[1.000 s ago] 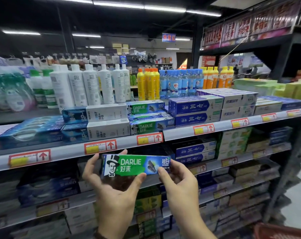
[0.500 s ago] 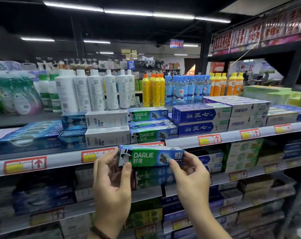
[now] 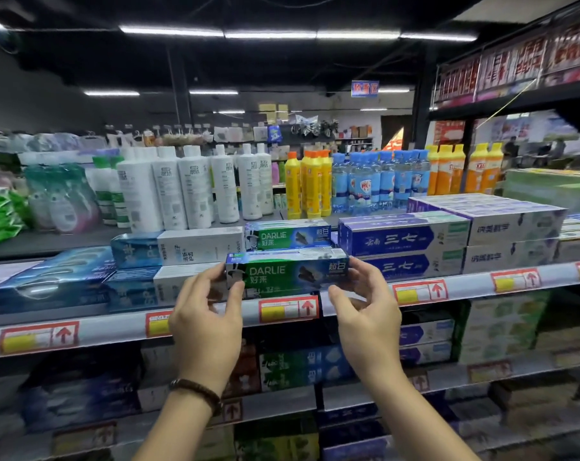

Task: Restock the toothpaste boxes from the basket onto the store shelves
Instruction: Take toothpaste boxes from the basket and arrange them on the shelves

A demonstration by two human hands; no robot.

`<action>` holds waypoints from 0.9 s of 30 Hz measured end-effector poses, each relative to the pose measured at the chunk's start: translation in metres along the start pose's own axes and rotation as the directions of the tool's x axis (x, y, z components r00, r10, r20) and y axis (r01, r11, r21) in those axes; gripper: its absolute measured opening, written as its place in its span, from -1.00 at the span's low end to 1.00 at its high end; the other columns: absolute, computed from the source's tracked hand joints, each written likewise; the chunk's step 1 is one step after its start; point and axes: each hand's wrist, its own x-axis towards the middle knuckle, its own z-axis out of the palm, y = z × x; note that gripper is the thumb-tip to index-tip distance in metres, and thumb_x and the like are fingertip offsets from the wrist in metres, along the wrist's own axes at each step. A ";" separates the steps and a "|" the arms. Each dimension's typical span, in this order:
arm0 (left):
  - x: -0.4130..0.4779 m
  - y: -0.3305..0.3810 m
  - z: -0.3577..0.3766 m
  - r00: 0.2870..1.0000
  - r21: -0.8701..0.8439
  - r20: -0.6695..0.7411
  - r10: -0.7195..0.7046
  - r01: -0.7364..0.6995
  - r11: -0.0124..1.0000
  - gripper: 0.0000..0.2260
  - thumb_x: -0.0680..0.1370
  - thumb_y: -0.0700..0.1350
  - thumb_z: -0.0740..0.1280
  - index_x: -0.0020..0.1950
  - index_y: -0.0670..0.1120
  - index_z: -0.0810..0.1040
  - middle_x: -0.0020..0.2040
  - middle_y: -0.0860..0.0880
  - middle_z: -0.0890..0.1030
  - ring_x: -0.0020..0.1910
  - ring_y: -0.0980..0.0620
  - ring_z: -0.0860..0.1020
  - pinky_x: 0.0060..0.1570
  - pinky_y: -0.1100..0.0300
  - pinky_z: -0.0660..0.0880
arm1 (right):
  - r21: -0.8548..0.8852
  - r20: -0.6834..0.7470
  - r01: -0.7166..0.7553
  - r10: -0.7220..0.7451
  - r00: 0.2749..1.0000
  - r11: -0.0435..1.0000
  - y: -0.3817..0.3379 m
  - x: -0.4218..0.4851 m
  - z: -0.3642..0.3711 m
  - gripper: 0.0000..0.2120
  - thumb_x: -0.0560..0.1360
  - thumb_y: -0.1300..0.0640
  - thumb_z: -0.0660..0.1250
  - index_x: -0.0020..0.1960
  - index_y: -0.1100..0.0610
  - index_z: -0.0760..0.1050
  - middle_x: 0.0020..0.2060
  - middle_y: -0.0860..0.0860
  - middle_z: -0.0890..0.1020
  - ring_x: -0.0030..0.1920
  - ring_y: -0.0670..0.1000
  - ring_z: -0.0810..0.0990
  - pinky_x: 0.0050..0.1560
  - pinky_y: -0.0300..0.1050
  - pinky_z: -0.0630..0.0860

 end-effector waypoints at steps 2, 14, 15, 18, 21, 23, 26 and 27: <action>0.005 -0.004 0.008 1.000 0.083 -0.005 0.022 -0.021 0.996 -0.67 0.52 -0.08 0.56 0.27 -0.07 0.67 0.10 0.04 0.68 0.02 -0.01 0.59 0.07 0.06 0.58 | -0.038 0.014 0.010 -0.009 1.000 0.999 0.003 0.008 -0.001 -0.54 0.56 0.16 0.50 0.42 -0.05 0.52 0.25 -0.19 0.61 0.24 -0.29 0.56 0.12 -0.39 0.55; 0.011 -0.004 0.031 0.999 0.257 -0.014 0.047 -0.042 0.966 -0.72 0.54 -0.06 0.52 0.24 -0.05 0.69 0.02 0.02 0.72 0.01 0.02 0.38 -0.04 0.11 0.40 | -0.078 0.032 0.009 -0.007 0.999 0.997 0.017 0.019 -0.003 -0.45 0.58 0.14 0.49 0.53 0.00 0.45 0.16 -0.16 0.61 0.15 -0.16 0.62 0.13 -0.21 0.60; 0.012 -0.004 0.031 0.999 0.269 -0.005 0.050 -0.047 0.962 -0.73 0.55 -0.05 0.52 0.23 -0.04 0.69 0.02 0.03 0.72 0.01 0.01 0.40 -0.05 0.11 0.40 | -0.076 0.032 0.008 -0.005 0.999 0.997 0.017 0.019 -0.003 -0.44 0.58 0.14 0.49 0.54 0.00 0.44 0.17 -0.16 0.60 0.14 -0.15 0.62 0.13 -0.19 0.60; 0.014 -0.004 0.033 0.999 0.293 0.013 0.038 -0.040 0.955 -0.72 0.55 -0.02 0.52 0.24 -0.01 0.69 -0.03 0.05 0.71 -0.01 0.01 0.39 -0.08 0.11 0.41 | -0.085 0.033 0.022 -0.020 0.999 0.996 0.018 0.019 -0.003 -0.43 0.58 0.17 0.48 0.55 0.04 0.44 0.22 -0.15 0.55 0.19 -0.17 0.61 0.16 -0.21 0.62; 0.017 -0.002 0.035 1.000 0.285 0.018 -0.011 0.005 0.959 -0.72 0.55 0.00 0.51 0.24 0.01 0.70 -0.04 0.05 0.72 0.00 0.04 0.35 -0.08 0.10 0.42 | -0.088 0.045 0.032 -0.028 0.999 0.996 0.019 0.020 -0.002 -0.41 0.58 0.21 0.48 0.57 0.10 0.42 0.24 -0.13 0.47 0.23 -0.18 0.58 0.19 -0.34 0.57; 0.018 -0.003 0.036 0.999 0.286 0.023 -0.025 0.017 0.958 -0.72 0.55 0.02 0.50 0.25 0.02 0.70 -0.02 0.05 0.72 0.00 0.04 0.34 -0.08 0.09 0.43 | -0.095 0.068 0.025 -0.019 0.997 0.995 0.019 0.021 -0.001 -0.40 0.58 0.20 0.48 0.59 0.11 0.40 0.25 -0.14 0.45 0.23 -0.19 0.57 0.18 -0.38 0.55; 0.021 -0.002 0.035 0.999 0.276 0.030 -0.015 0.007 0.961 -0.68 0.54 0.06 0.51 0.28 0.06 0.66 -0.02 0.11 0.71 0.01 0.05 0.36 -0.09 0.11 0.42 | -0.114 0.110 0.038 -0.025 0.994 0.993 0.020 0.023 -0.001 -0.41 0.59 0.17 0.47 0.59 0.11 0.41 0.31 -0.14 0.44 0.25 -0.25 0.54 0.16 -0.41 0.54; 0.022 -0.002 0.034 0.999 0.265 0.029 -0.014 0.006 0.964 -0.65 0.53 0.07 0.51 0.29 0.07 0.63 -0.03 0.14 0.70 0.01 0.05 0.38 -0.09 0.11 0.41 | -0.129 0.129 0.046 -0.029 0.991 0.991 0.020 0.022 -0.002 -0.41 0.59 0.16 0.47 0.59 0.10 0.41 0.34 -0.15 0.44 0.26 -0.27 0.52 0.17 -0.42 0.53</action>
